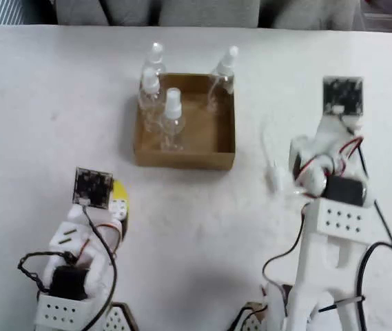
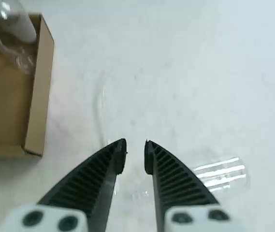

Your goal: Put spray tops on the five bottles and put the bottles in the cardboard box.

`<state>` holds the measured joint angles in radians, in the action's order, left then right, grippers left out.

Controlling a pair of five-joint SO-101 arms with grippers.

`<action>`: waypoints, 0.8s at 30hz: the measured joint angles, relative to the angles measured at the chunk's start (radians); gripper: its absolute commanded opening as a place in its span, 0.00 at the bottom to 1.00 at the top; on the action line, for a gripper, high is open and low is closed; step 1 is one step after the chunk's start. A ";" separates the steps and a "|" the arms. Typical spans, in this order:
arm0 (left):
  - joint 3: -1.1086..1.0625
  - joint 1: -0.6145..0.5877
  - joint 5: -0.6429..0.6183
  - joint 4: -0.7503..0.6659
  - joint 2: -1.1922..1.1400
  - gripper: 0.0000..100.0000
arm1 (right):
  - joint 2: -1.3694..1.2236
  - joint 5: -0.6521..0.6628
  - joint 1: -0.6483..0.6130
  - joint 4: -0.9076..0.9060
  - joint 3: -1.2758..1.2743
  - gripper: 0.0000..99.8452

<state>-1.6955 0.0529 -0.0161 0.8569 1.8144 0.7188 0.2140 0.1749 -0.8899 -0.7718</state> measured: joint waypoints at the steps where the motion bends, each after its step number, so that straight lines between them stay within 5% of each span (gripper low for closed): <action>1: 0.000 0.000 0.000 0.000 0.000 0.02 | 0.015 0.011 0.000 0.000 -0.037 0.05; 11: 0.000 0.000 0.000 0.008 0.000 0.02 | -0.012 0.021 -0.110 0.000 -0.132 0.28; 24: 0.000 0.000 0.000 0.018 0.000 0.02 | -0.434 0.021 -0.146 0.258 -0.127 0.23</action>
<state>-1.6955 0.0529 -0.0161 0.8753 1.8144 0.2846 0.2355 0.0292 -0.6322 -0.8991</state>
